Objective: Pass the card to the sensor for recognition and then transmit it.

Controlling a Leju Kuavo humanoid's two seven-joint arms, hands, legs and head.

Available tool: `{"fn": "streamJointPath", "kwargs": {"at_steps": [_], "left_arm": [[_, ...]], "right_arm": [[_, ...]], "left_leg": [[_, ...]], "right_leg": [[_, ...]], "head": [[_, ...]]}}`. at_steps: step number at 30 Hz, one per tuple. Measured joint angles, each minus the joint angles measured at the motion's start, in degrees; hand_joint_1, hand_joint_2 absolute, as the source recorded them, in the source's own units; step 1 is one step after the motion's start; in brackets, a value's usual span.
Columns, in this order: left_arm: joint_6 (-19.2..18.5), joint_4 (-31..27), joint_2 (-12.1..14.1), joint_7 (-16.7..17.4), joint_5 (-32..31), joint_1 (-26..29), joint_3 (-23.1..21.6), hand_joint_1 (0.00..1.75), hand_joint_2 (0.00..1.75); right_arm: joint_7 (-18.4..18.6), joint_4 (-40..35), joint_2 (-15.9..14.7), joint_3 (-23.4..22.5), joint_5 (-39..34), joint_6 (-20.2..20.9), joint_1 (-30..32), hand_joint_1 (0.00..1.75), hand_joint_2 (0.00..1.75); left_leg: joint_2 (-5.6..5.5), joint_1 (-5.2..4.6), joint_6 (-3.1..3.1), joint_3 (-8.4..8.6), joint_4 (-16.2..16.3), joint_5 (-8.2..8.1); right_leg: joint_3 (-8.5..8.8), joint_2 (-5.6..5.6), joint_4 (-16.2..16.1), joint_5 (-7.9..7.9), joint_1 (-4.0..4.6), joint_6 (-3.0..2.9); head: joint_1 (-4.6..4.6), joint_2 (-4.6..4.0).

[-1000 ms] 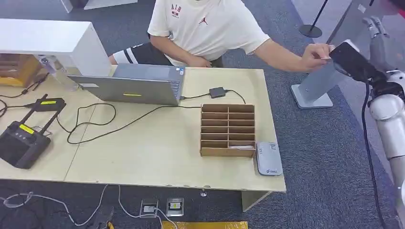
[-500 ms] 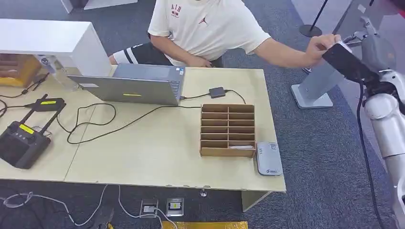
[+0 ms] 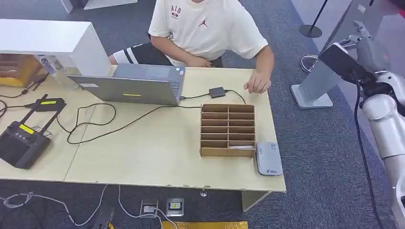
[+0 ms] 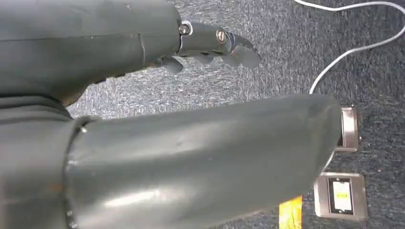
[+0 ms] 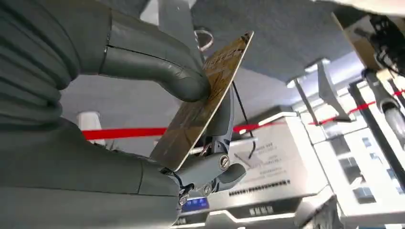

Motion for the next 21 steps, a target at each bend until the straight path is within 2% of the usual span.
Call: {"fn": "streamJointPath", "kwargs": {"at_steps": [9,21], "left_arm": [[-0.5,0.0,0.0,1.4,0.0,0.0,0.0,0.0,0.0],[-0.4,-0.6,0.3,2.2,-1.2,-0.1,0.0,0.0,0.0]], "right_arm": [[5.6,-3.9,-1.8,0.3,-3.1,4.7,10.4,1.75,1.75],[12.1,-14.3,-3.8,-0.1,-4.7,10.0,22.2,1.75,1.75]], "left_leg": [[-0.01,0.0,0.0,-0.03,0.0,-0.01],[0.01,0.01,-0.03,-0.03,0.0,-0.02]], "right_leg": [[-0.01,-0.03,0.0,0.0,0.0,0.0],[-0.04,0.06,0.0,0.0,0.0,0.0]], "head": [[0.02,0.0],[0.0,0.0]]}}
